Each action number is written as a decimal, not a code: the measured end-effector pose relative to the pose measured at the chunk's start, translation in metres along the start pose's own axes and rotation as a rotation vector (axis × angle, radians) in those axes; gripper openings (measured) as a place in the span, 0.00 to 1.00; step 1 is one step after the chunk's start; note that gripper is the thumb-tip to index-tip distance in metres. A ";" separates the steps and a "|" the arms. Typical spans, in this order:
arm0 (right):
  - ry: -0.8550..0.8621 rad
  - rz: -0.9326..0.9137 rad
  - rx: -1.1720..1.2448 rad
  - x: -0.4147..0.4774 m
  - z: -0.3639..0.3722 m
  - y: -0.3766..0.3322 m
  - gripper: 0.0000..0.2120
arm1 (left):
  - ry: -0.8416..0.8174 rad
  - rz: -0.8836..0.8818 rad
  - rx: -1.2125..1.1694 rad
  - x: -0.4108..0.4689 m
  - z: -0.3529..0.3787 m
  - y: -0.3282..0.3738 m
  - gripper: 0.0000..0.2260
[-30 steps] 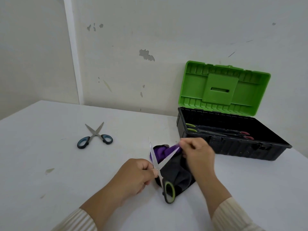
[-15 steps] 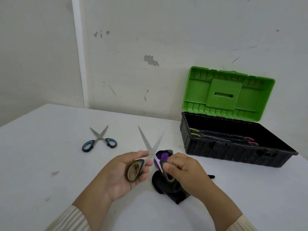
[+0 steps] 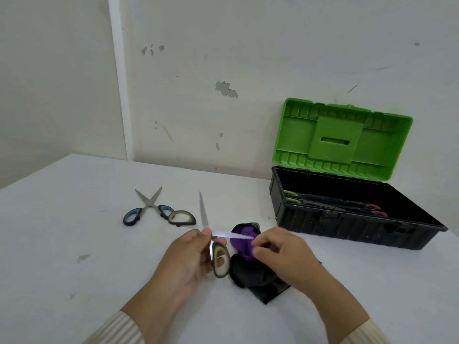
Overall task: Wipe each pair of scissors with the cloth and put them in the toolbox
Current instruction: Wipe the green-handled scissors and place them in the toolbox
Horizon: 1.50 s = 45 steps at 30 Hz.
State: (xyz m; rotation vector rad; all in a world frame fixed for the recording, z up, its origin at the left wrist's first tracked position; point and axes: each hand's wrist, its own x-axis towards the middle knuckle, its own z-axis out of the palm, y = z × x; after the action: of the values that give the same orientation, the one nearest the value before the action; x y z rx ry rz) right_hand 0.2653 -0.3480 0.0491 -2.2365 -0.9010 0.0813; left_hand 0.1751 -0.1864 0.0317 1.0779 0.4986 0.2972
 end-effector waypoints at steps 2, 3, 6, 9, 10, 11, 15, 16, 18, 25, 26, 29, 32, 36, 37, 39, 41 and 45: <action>0.104 0.000 -0.035 0.001 -0.012 0.010 0.17 | -0.004 0.011 0.094 -0.001 0.000 -0.001 0.12; 0.174 -0.014 -0.047 0.001 -0.016 0.011 0.20 | -0.013 0.004 0.133 -0.002 0.002 -0.003 0.11; 0.365 -0.136 -0.040 -0.001 -0.017 -0.001 0.18 | -0.029 -0.021 0.263 -0.005 0.008 -0.009 0.10; 0.365 -0.316 -0.039 -0.005 0.002 -0.020 0.17 | -0.065 0.002 0.404 -0.007 0.011 -0.013 0.11; 0.301 -0.333 -0.028 -0.007 0.010 -0.024 0.16 | -0.073 0.022 0.440 -0.008 0.013 -0.014 0.11; 0.228 -0.325 -0.022 -0.007 0.018 -0.027 0.13 | -0.074 0.049 0.476 -0.010 0.014 -0.015 0.11; 0.235 -0.149 0.009 0.006 0.022 -0.020 0.06 | -0.088 0.128 0.546 -0.014 0.018 -0.015 0.09; 0.298 -0.132 0.004 0.008 0.021 -0.018 0.07 | -0.094 0.139 0.557 -0.013 0.018 -0.014 0.09; 0.327 -0.140 0.003 0.004 0.025 -0.022 0.06 | -0.098 0.146 0.556 -0.014 0.019 -0.014 0.08; 0.452 -0.087 0.043 0.009 0.027 -0.015 0.03 | -0.156 0.130 0.566 -0.018 0.021 -0.015 0.10; 0.428 -0.098 0.041 0.006 0.031 -0.018 0.03 | -0.155 0.124 0.557 -0.018 0.021 -0.015 0.10; 0.406 -0.167 0.022 -0.001 0.038 -0.026 0.04 | -0.146 0.127 0.525 -0.017 0.018 -0.013 0.09; 0.531 -0.175 -0.024 0.008 0.029 -0.018 0.04 | -0.158 0.140 0.548 -0.018 0.019 -0.014 0.09; 0.397 -0.149 0.028 0.000 0.038 -0.020 0.04 | -0.177 0.144 0.561 -0.018 0.018 -0.013 0.11; 0.392 -0.135 0.027 0.002 0.037 -0.018 0.04 | -0.184 0.139 0.568 -0.019 0.017 -0.013 0.11; 0.482 -0.065 0.016 0.012 0.022 -0.007 0.06 | -0.209 0.139 0.596 -0.021 0.017 -0.013 0.11; 0.607 0.059 0.073 0.021 0.002 0.011 0.06 | -0.229 0.137 0.630 -0.022 0.019 -0.012 0.11; 0.689 0.152 0.398 0.011 -0.012 0.013 0.08 | -0.185 0.110 0.634 -0.017 0.017 -0.010 0.11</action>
State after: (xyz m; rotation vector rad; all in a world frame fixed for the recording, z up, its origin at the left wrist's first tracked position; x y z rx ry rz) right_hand 0.2846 -0.3548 0.0513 -1.7628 -0.3024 -0.3868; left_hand 0.1695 -0.2120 0.0337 1.7356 0.3730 0.1309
